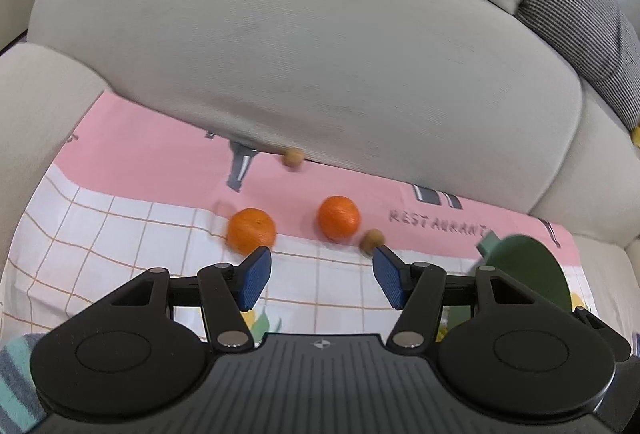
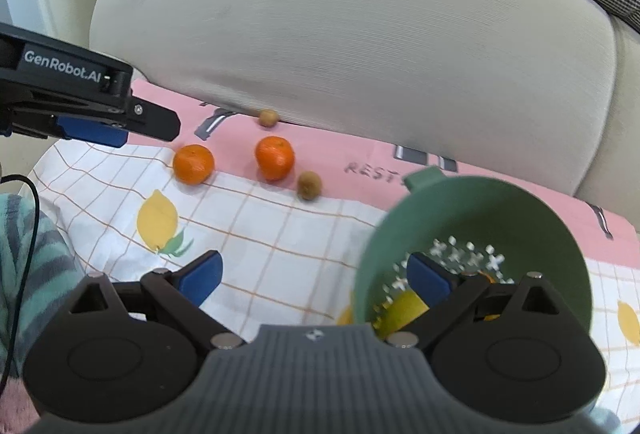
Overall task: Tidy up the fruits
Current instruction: 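Move both open tools away from the colander toward the remaining mandarins, then close the left tool on a mandarin while the right tool grasps another mandarin, then carry both mandarins in the two tools over the colander, then open both tools releasing the mandarins into the colander, then withdraw both open tools and move toward the small brown nuts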
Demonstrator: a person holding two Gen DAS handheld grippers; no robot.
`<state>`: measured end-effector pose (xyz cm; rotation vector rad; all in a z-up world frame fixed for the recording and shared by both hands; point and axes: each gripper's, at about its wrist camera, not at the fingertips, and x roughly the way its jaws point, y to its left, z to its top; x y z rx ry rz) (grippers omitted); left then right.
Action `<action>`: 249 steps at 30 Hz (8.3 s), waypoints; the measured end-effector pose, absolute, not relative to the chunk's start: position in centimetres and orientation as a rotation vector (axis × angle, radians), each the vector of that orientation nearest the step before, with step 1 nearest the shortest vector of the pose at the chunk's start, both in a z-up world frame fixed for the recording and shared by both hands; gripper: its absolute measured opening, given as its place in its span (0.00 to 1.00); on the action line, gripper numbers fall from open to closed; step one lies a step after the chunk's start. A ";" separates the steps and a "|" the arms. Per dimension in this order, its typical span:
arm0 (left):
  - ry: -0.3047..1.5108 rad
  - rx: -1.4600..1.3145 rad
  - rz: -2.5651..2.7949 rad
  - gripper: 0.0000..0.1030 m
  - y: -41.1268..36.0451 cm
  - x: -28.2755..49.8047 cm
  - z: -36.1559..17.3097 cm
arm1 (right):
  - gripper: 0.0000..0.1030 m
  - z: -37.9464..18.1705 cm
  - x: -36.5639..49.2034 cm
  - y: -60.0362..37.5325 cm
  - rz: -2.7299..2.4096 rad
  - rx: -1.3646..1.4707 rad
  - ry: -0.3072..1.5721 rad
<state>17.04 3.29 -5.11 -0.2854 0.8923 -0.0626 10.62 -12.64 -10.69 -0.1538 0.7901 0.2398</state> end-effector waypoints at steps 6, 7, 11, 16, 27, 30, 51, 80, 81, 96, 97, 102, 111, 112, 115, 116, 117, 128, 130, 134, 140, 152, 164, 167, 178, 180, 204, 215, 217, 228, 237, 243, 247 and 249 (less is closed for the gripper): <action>0.889 -0.324 -0.041 0.67 4.7 18.1 -6.4 | 0.92 -11.4 13.3 -10.6 0.269 -0.194 0.789; 0.890 -0.329 -0.038 0.67 4.9 18.4 -6.6 | 0.92 -11.6 13.7 -10.4 0.272 -0.199 0.787; 0.901 -0.338 -0.008 0.67 5.8 19.8 -7.7 | 0.89 -12.1 15.8 -9.3 0.289 -0.230 0.782; 0.923 -0.350 0.022 0.66 6.6 21.5 -9.0 | 0.81 -12.8 18.6 -8.5 0.297 -0.270 0.779; 1.016 -0.307 0.042 0.60 7.1 24.5 -12.1 | 0.69 -14.9 23.2 -7.6 0.342 -0.284 0.804; 1.042 -0.317 0.033 0.58 7.2 24.8 -12.9 | 0.67 -15.1 23.7 -7.1 0.372 -0.303 0.793; 1.102 -0.408 -0.023 0.49 7.6 25.7 -14.8 | 0.37 -16.7 25.6 -5.4 0.408 -0.331 0.808; 0.909 -0.246 -0.220 0.48 -0.3 16.9 -2.9 | 0.35 -7.3 10.5 -12.1 0.363 -0.206 0.624; 0.903 -0.228 -0.238 0.48 -1.0 16.6 -2.5 | 0.35 -7.2 10.1 -12.5 0.356 -0.200 0.622; 0.987 0.002 -0.466 0.48 -11.6 15.4 -3.4 | 0.35 -8.6 5.9 -21.9 0.188 -0.117 0.656; 0.996 0.018 -0.475 0.48 -12.2 15.4 -3.6 | 0.35 -8.8 6.1 -22.1 0.182 -0.121 0.659; 1.034 0.101 -0.516 0.48 -14.6 16.0 -4.7 | 0.35 -9.9 6.6 -24.5 0.151 -0.137 0.674; 1.106 0.207 -0.549 0.48 -17.9 18.0 -7.2 | 0.35 -11.0 8.4 -27.1 0.107 -0.156 0.687; 1.112 0.220 -0.552 0.48 -18.2 18.2 -7.5 | 0.35 -11.2 8.4 -27.2 0.104 -0.164 0.689; 1.132 0.244 -0.558 0.48 -18.9 18.7 -8.2 | 0.35 -11.8 8.5 -27.8 0.108 -0.170 0.700; 1.141 0.246 -0.557 0.48 -19.0 18.9 -8.4 | 0.35 -12.0 8.6 -27.9 0.108 -0.173 0.704; 1.152 0.247 -0.554 0.48 -19.1 19.1 -8.6 | 0.35 -12.2 8.7 -28.0 0.109 -0.175 0.708; 1.193 0.155 -0.531 0.48 -18.4 20.9 -9.4 | 0.36 -12.4 9.2 -30.1 0.129 -0.042 0.696; 1.204 0.110 -0.518 0.48 -18.0 21.2 -9.5 | 0.36 -12.4 9.2 -30.3 0.128 -0.032 0.697; 1.213 0.085 -0.497 0.49 -17.9 21.9 -9.6 | 0.36 -12.4 9.4 -29.8 0.131 -0.052 0.696; 1.200 0.125 -0.487 0.49 -18.9 22.6 -9.9 | 0.36 -12.3 10.1 -29.2 0.126 -0.093 0.704; 1.152 0.138 -0.471 0.50 -18.0 22.4 -9.0 | 0.35 -12.1 11.5 -28.3 0.133 -0.149 0.723; 1.029 0.102 -0.403 0.55 -13.7 20.9 -4.8 | 0.36 -12.7 15.5 -27.6 0.093 -0.141 0.855; 1.018 0.102 -0.373 0.57 -12.6 20.7 -4.5 | 0.36 -13.1 15.4 -27.1 0.088 -0.159 0.869; 0.994 0.091 -0.310 0.58 -9.3 19.0 -4.0 | 0.36 -12.6 15.9 -26.3 0.055 -0.222 0.906; 0.986 0.088 -0.299 0.58 -8.7 18.5 -3.8 | 0.38 -12.0 15.6 -26.0 0.043 -0.241 0.886; 0.872 0.076 -0.226 0.58 -2.3 12.3 -3.1 | 0.66 -5.2 6.6 -16.0 0.182 -0.143 0.602; 0.864 0.054 -0.202 0.58 0.4 12.2 -4.2 | 0.71 -6.9 7.1 -12.7 0.179 -0.181 0.653; 0.873 0.044 -0.204 0.58 0.6 12.5 -4.6 | 0.71 -7.1 7.3 -12.2 0.179 -0.201 0.656; 0.932 -0.006 -0.217 0.58 2.0 14.7 -7.1 | 0.71 -9.1 9.5 -9.8 0.206 -0.328 0.691; 0.970 -0.033 -0.241 0.55 2.3 17.0 -9.0 | 0.50 -11.1 12.0 -7.9 0.258 -0.470 0.703; 0.976 -0.060 -0.237 0.53 3.0 18.7 -9.9 | 0.40 -12.2 14.5 -7.2 0.278 -0.486 0.713; 0.969 -0.051 -0.237 0.53 3.2 20.2 -10.1 | 0.38 -13.0 16.7 -6.8 0.269 -0.465 0.724; 0.970 -0.058 -0.232 0.53 3.4 21.0 -10.3 | 0.38 -13.5 18.0 -6.7 0.263 -0.452 0.737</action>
